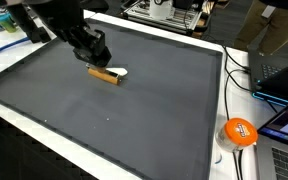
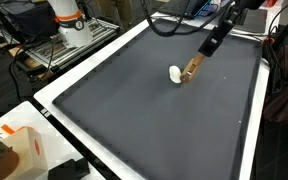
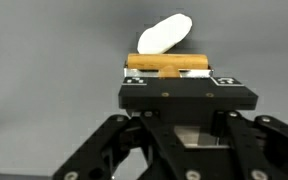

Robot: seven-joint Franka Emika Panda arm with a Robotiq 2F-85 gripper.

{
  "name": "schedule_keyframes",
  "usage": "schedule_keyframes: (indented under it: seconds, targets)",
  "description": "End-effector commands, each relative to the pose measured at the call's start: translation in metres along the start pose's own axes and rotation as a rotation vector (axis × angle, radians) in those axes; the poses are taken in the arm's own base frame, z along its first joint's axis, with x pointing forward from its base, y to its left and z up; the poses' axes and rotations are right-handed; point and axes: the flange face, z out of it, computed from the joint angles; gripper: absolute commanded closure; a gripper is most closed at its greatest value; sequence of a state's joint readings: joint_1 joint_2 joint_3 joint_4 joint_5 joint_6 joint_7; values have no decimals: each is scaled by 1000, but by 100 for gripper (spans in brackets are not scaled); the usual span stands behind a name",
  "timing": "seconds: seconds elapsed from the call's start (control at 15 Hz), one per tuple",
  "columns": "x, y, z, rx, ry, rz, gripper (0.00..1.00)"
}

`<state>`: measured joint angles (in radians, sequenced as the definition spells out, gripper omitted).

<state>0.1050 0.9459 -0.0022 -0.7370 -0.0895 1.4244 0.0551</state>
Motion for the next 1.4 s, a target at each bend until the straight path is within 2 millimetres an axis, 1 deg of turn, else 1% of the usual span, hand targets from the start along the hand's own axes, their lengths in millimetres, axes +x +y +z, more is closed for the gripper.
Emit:
schedule_keyframes:
  seconds: [0.0, 0.13, 0.27, 0.47, 0.6, 0.8, 1.07, 1.33]
  targets:
    - [-1, 3, -6, -6, -6, 15, 78]
    - [-2, 8, -11, 1, 5, 29, 78]
    - [-6, 19, -23, 13, 30, 52, 78]
    - [-15, 36, -37, 26, 45, 75, 78]
    - [-19, 46, -42, 46, 45, 96, 78]
    - [-32, 56, -50, 109, 34, 116, 78]
    - [-47, 67, -55, 163, 40, 167, 78]
    - [-63, 74, -48, 182, 52, 215, 78]
